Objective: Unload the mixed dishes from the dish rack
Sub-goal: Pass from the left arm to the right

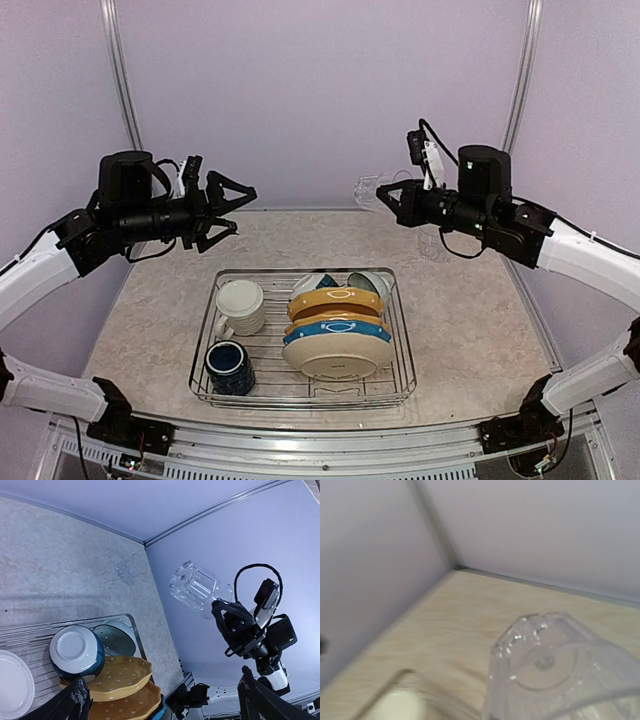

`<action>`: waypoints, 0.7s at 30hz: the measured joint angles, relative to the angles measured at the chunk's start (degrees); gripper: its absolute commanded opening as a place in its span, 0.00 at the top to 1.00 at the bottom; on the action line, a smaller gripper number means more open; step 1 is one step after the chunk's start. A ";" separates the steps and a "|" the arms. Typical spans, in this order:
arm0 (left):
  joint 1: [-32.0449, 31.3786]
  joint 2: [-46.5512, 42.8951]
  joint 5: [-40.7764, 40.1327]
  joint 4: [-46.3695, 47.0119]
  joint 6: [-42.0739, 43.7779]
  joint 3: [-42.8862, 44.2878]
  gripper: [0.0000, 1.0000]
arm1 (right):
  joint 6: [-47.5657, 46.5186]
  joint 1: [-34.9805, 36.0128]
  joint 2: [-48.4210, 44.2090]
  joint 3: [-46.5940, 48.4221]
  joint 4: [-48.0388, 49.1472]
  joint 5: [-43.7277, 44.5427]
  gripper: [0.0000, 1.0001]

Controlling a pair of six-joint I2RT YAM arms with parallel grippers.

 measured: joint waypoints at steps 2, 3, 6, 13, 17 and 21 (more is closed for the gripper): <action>0.02 -1.03 -1.18 -3.13 1.11 -0.17 0.01 | -1.75 -0.09 0.13 2.73 -4.85 4.26 1.00; 0.04 -1.49 -1.84 -4.76 1.57 -0.26 0.01 | -2.69 -0.15 0.46 4.39 -7.43 6.60 1.00; 0.09 -2.58 -3.72 -9.27 2.91 -0.46 0.01 | -4.74 -0.61 2.73 9.55 -14.27 12.41 1.00; -0.11 -4.50 -5.70 -15.10 3.85 -1.14 0.01 | -8.68 -4.55 13.70 20.06 -27.61 18.10 1.00; -1.62 -4.48 -7.04 -17.16 3.85 -1.14 0.01 | -10.54 -6.99 20.92 25.55 -33.92 17.81 1.00; -4.09 -3.72 -8.46 -19.02 4.11 -1.14 0.01 | -12.39 -8.41 27.67 30.75 -38.42 17.77 1.00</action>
